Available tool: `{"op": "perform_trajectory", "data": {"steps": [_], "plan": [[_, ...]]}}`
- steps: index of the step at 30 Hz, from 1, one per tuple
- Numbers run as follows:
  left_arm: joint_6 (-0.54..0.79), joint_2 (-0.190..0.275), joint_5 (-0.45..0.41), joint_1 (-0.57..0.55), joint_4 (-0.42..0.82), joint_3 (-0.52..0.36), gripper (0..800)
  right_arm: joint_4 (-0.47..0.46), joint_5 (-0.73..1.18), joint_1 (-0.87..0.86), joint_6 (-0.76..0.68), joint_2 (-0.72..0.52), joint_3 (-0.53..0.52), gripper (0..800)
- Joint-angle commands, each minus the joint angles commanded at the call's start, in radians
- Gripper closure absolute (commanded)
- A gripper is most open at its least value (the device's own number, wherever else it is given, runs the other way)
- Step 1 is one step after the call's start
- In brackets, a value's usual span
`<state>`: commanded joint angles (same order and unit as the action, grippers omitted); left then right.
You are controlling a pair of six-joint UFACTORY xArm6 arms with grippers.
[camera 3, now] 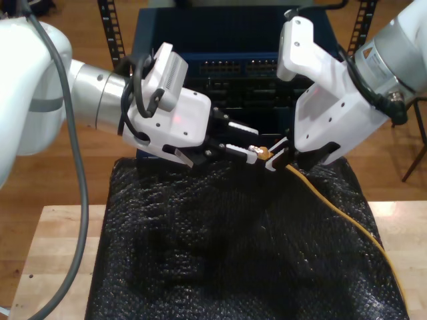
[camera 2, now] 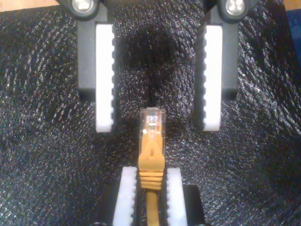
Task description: Grab the cable and plug it in
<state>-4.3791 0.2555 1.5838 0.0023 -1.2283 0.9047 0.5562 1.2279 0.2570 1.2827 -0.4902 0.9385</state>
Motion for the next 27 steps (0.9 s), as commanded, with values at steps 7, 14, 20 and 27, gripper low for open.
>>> {"op": "perform_trajectory", "data": {"steps": [7,14,20,27], "plan": [[0.002,0.0,0.0,0.0,0.0,0.0,459,0.0,0.0,0.0,0.0,0.0,0.0,796],[0.002,0.0,0.0,0.002,0.002,-0.006,514,0.0,0.0,-0.002,0.0,0.0,0.0,796],[0.002,0.0,0.0,0.002,0.002,-0.006,529,0.0,0.0,-0.002,0.0,0.0,0.0,796],[0.003,0.0,-0.002,0.002,0.003,-0.011,584,0.0,0.0,-0.002,0.0,0.0,-0.002,796]]}}
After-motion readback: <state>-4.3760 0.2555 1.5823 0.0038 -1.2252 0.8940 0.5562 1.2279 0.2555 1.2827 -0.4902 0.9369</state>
